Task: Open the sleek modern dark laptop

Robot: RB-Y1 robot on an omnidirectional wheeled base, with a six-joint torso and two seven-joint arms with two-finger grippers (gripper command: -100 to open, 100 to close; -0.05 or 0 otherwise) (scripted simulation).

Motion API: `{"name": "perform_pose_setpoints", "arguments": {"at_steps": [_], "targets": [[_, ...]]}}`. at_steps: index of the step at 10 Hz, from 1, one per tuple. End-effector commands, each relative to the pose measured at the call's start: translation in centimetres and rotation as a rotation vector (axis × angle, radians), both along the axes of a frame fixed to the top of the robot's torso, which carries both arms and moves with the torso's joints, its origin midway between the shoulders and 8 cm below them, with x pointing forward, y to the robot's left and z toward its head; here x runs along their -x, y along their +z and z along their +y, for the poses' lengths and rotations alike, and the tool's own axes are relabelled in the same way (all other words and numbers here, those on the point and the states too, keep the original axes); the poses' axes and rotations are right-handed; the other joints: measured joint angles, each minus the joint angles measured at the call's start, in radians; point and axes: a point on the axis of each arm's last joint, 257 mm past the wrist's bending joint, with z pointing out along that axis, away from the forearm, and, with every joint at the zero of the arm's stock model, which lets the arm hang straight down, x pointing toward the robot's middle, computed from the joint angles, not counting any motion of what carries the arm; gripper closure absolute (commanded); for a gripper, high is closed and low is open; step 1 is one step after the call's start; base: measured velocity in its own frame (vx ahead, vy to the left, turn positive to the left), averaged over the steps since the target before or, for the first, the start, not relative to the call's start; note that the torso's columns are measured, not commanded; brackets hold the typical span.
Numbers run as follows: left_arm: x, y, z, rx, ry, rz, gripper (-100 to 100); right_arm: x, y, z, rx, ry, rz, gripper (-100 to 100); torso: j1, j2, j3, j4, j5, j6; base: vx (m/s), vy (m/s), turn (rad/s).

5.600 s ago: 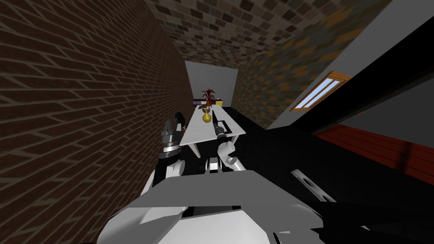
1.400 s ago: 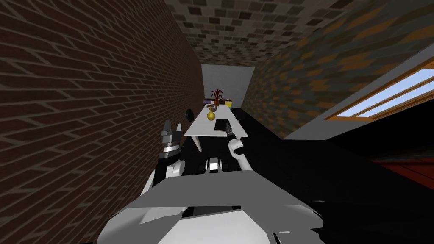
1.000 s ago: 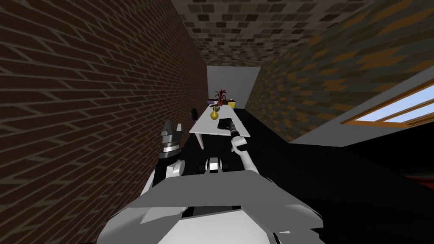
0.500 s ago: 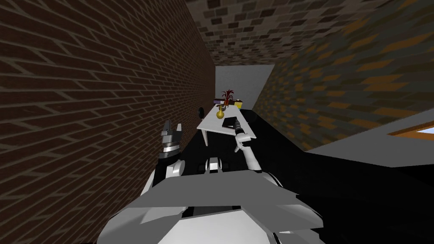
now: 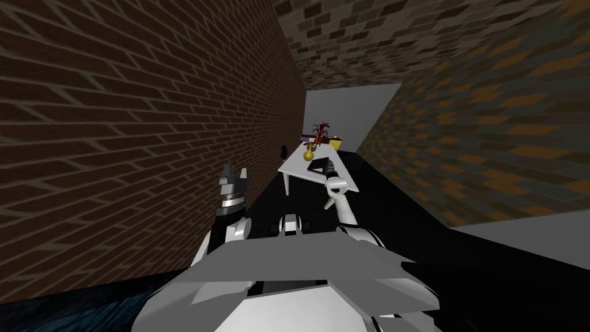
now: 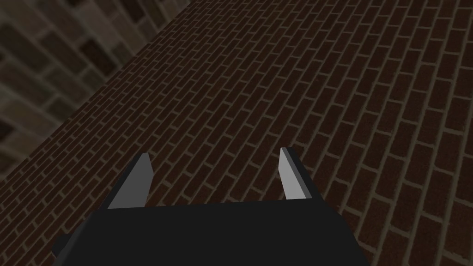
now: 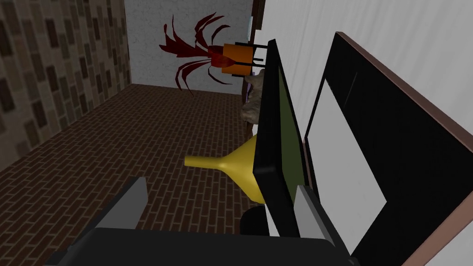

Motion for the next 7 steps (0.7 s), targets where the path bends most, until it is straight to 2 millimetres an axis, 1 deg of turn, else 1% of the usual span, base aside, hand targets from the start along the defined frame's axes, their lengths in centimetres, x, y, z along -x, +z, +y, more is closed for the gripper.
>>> {"name": "perform_pose_setpoints", "arguments": {"at_steps": [1,2,7], "targets": [[0.0,-0.01,0.01,0.0,0.0,0.0,0,0.2,0.41,-1.32,-0.008,-0.023,-0.008,-100,-0.002,-0.004,-0.002,-0.002,-0.001,0.001,-0.018,0.015,-0.016],[0.0,-0.01,0.01,0.0,0.0,0.0,0,0.23,0.45,-1.48,-0.008,-0.025,-0.009,0,-0.003,-0.005,-0.004,-0.002,-0.002,0.0,-0.007,0.004,0.002],[0.01,-0.01,0.01,0.0,0.0,0.0,0,0.23,0.45,-1.46,-0.008,-0.025,-0.009,0,-0.001,-0.001,-0.001,-0.001,-0.001,0.0,0.0,0.0,0.0]]}}
